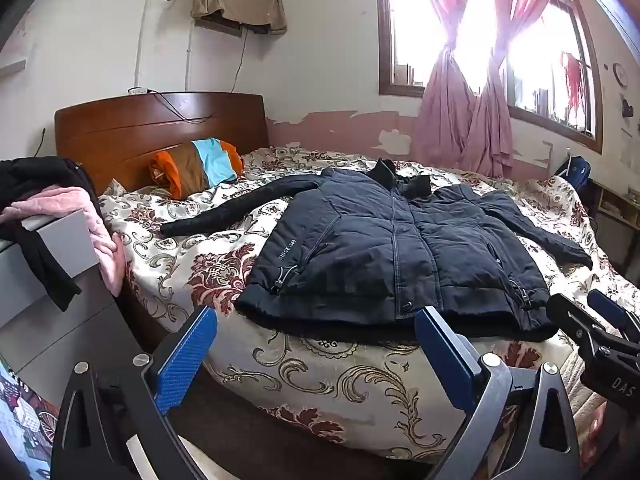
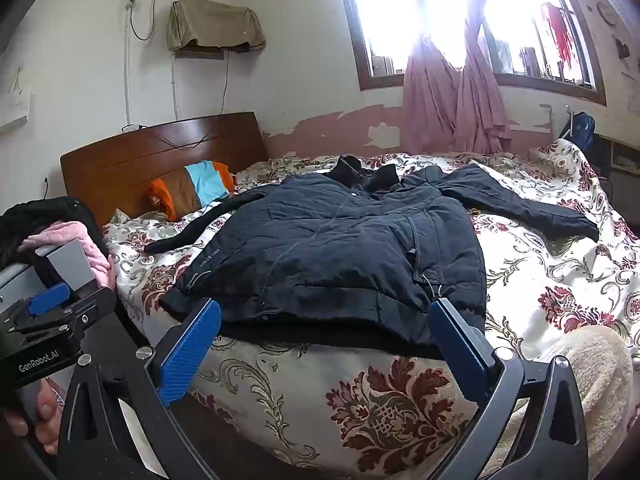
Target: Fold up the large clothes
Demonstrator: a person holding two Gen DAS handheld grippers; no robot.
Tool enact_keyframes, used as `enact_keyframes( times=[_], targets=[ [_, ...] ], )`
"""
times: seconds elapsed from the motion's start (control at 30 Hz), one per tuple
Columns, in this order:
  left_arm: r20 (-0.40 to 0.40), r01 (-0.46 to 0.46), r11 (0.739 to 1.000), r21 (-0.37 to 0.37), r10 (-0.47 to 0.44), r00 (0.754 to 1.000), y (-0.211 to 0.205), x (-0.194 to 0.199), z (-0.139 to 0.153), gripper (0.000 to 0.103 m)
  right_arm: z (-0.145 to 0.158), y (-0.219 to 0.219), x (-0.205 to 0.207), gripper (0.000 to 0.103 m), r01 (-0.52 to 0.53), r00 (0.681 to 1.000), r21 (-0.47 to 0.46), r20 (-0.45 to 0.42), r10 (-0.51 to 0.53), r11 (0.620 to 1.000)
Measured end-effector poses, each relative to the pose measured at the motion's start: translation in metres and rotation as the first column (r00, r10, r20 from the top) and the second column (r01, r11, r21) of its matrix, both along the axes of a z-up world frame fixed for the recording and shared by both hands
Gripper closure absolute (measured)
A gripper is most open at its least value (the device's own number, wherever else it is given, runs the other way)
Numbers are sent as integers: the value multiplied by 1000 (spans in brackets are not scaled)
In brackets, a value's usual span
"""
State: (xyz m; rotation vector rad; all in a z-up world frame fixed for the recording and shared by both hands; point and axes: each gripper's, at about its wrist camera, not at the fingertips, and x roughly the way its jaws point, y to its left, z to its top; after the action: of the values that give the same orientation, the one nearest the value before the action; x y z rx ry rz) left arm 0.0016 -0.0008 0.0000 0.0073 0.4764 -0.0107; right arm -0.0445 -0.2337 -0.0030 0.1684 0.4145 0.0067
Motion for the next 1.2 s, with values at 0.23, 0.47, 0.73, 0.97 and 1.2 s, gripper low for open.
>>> enact_keyframes(
  times=[0.23, 0.47, 0.73, 0.97, 1.2],
  targets=[
    [-2, 0, 1000, -10, 0, 1000, -3, 3, 0, 3, 0, 0, 0, 1, 0, 1000, 0, -1, 0, 1000],
    [6, -1, 1000, -22, 1, 1000, 3, -1, -3, 3, -1, -1, 0, 1, 1, 1000, 1, -3, -1, 1000],
    [7, 4, 1000, -28, -4, 1000, 3, 0, -4, 3, -1, -1, 0, 1, -1, 1000, 0, -1, 1, 1000],
    [8, 0, 1000, -31, 0, 1000, 3, -2, -6, 3, -1, -1, 0, 1, -1, 1000, 2, -3, 1, 1000],
    [7, 0, 1000, -28, 0, 1000, 3, -2, -6, 3, -1, -2, -1, 1, -2, 1000, 2, -2, 2, 1000]
  ],
)
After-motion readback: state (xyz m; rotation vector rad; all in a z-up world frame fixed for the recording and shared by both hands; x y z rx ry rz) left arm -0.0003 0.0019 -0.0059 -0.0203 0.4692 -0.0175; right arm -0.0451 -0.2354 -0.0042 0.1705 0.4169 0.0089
